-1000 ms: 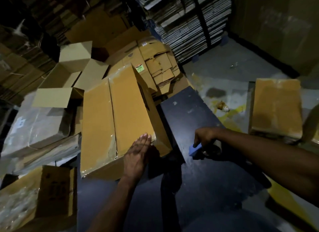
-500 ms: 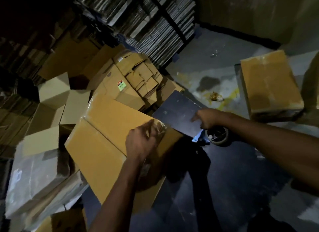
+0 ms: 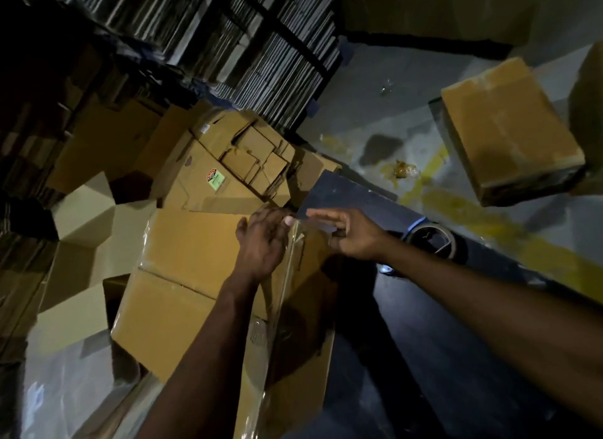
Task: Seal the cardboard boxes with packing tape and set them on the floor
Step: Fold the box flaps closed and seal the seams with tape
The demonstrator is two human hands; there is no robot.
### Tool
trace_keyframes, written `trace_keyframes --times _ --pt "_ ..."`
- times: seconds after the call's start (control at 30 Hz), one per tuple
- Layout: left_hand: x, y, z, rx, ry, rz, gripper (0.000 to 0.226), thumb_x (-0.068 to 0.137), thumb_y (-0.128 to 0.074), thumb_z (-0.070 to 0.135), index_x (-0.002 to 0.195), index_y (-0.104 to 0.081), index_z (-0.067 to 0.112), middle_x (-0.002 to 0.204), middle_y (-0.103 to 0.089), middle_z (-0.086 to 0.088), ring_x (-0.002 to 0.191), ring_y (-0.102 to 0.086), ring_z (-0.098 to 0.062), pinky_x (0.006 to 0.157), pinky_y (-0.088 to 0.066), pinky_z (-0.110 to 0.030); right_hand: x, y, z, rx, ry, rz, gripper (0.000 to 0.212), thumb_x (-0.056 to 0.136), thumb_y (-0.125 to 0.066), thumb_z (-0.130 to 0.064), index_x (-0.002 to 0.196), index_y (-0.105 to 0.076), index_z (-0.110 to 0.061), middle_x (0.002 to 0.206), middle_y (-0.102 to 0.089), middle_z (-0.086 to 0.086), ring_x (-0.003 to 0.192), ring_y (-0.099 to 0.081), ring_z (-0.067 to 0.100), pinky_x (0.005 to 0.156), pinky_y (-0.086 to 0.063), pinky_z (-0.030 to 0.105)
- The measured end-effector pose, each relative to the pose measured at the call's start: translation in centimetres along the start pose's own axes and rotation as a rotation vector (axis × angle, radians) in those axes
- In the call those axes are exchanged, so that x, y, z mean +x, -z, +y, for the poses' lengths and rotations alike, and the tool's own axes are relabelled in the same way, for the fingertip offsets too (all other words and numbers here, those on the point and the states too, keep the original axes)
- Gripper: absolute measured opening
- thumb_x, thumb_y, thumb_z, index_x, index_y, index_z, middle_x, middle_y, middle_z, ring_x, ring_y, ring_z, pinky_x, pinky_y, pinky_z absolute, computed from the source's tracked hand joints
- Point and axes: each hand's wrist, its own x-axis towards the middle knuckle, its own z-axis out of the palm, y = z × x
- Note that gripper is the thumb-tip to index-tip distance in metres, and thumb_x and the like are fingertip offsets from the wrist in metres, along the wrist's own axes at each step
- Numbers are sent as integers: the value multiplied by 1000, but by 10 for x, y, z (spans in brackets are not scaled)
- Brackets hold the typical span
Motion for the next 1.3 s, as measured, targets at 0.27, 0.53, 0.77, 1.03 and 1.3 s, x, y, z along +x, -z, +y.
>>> trace_keyframes --times 0.27,0.53,0.77,1.03,1.3 --pt "36 -2 -18 -44 7 106 46 104 -28 61 124 -65 42 129 -58 17 134 -43 -14 117 -14 -64 49 -6 -1 36 93 157 76 86 -63 14 148 -51 -28 152 -51 -10 136 -51 5 97 -58 40" --pt "37 -9 -19 -85 47 131 54 101 -27 63 145 -54 45 149 -53 9 147 -31 -15 122 1 -60 8 -60 11 -198 133 202 90 82 -51 5 160 -27 -33 166 -16 -21 151 -14 -6 121 -27 24" --pt "37 -11 -23 -113 48 128 56 99 -26 67 146 -50 48 153 -50 12 149 -24 -7 124 5 -54 -19 -62 -4 -275 85 433 36 101 -55 -23 134 -64 -30 138 -64 -10 117 -54 -14 104 -50 27" --pt "39 -10 -26 -78 29 124 60 100 -23 65 146 -55 42 158 -46 15 153 -25 -10 123 1 -60 49 -41 -44 -4 -53 441 64 66 -72 -80 107 -79 -31 105 -77 -12 102 -70 5 94 -59 41" --pt "38 -10 -25 -71 13 106 60 100 -23 65 153 -41 44 167 -27 15 156 -7 -6 122 7 -59 62 -28 -10 184 30 365 31 73 -86 -48 96 -82 -29 99 -79 -8 102 -73 13 96 -58 49"
